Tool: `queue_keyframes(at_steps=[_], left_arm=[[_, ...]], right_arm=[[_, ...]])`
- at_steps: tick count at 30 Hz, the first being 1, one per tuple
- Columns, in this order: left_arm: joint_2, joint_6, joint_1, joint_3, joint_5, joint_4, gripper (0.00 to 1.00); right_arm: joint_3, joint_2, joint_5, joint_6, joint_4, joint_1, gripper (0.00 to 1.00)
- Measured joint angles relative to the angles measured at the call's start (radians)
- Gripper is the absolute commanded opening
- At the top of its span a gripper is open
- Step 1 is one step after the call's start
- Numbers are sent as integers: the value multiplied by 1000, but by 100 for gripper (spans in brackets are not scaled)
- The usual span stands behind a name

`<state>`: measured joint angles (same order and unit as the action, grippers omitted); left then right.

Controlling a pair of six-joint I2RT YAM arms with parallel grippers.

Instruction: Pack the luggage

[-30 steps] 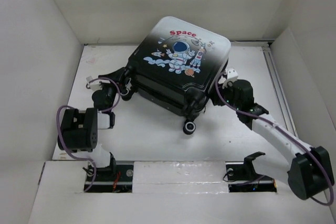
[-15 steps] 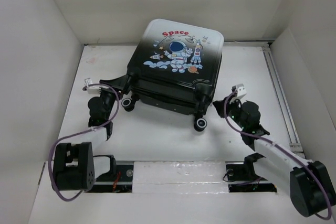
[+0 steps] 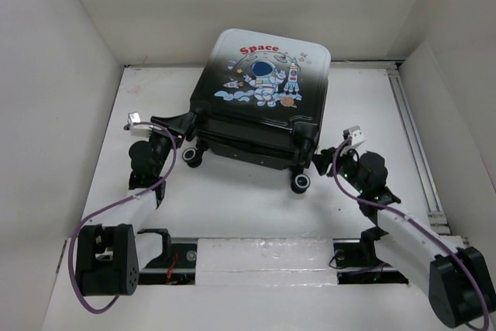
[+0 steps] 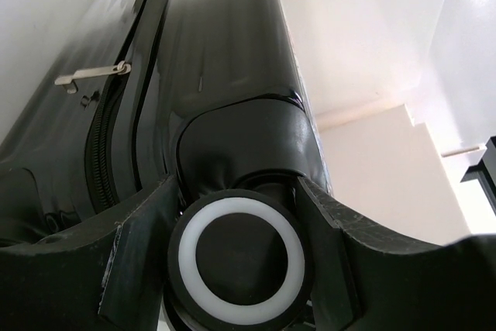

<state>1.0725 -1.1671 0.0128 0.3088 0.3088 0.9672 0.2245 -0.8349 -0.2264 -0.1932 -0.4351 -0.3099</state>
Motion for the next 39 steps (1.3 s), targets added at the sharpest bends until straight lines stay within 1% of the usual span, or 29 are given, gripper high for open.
queue_keyframes(at_steps=[5,7,10,11,12,13,15,20,23,32,39], left_arm=[[18,0,0,28,-1,-30,0],[19,2,0,40,-2,-47,0],[19,5,0,49,-3,-62,0],[19,6,0,50,-3,-65,0],[19,7,0,51,-4,-69,0],[19,7,0,51,-5,-71,0],[19,8,0,53,-5,-72,0],[19,8,0,66,-5,-85,0],[19,8,0,68,-5,-89,0],[19,8,0,68,-3,-89,0],[33,4,0,68,1,-72,0]], right_arm=[[56,-140,-116,11,-58,71,47],[62,-179,-148,14,-98,92,44],[69,-222,-207,20,-144,109,31],[78,-235,-227,20,-150,115,31],[85,-246,-238,20,-152,119,35],[86,-250,-241,18,-153,122,41],[76,-235,-229,11,-148,126,43],[48,-135,-159,4,-40,124,43],[48,-122,-119,2,-10,119,43],[93,-258,-84,14,19,108,44],[151,-306,-82,48,-1,106,44]])
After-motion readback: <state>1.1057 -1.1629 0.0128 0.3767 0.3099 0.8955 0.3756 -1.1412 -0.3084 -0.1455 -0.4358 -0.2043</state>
